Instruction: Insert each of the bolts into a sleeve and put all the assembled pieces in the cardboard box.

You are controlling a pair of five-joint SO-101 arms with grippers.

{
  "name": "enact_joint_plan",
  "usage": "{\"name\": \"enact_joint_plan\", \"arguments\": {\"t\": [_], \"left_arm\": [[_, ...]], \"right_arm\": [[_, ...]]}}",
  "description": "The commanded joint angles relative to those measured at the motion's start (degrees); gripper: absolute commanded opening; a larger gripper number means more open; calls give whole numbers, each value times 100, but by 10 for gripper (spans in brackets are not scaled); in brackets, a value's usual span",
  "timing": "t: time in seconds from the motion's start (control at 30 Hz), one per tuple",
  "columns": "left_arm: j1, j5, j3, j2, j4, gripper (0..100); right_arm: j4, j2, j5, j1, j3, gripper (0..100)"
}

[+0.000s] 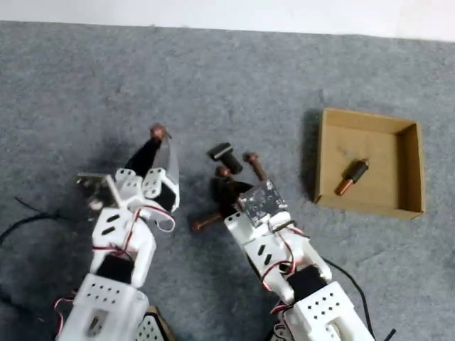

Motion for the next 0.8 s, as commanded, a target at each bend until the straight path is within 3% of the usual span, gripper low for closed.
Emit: {"name": "enact_joint_plan", "arguments": {"t": [0.0, 0.13, 0.3, 0.5, 0.77], "left_arm": [[-48, 360, 154, -963, 281, 5], [-57, 1459, 154, -1886, 1169, 5], [13, 1670, 101, -2905, 2418, 5], [611, 1644, 101, -2800, 2532, 5], [708, 1644, 101, -2791, 2787, 5]], "right_arm": [[-215, -136, 79, -84, -57, 5], [-215, -145, 88, -92, -66, 5], [-224, -154, 774, -163, -66, 5], [-224, -154, 1275, -523, -57, 5], [-919, -171, 1486, -523, 268, 5]]}}
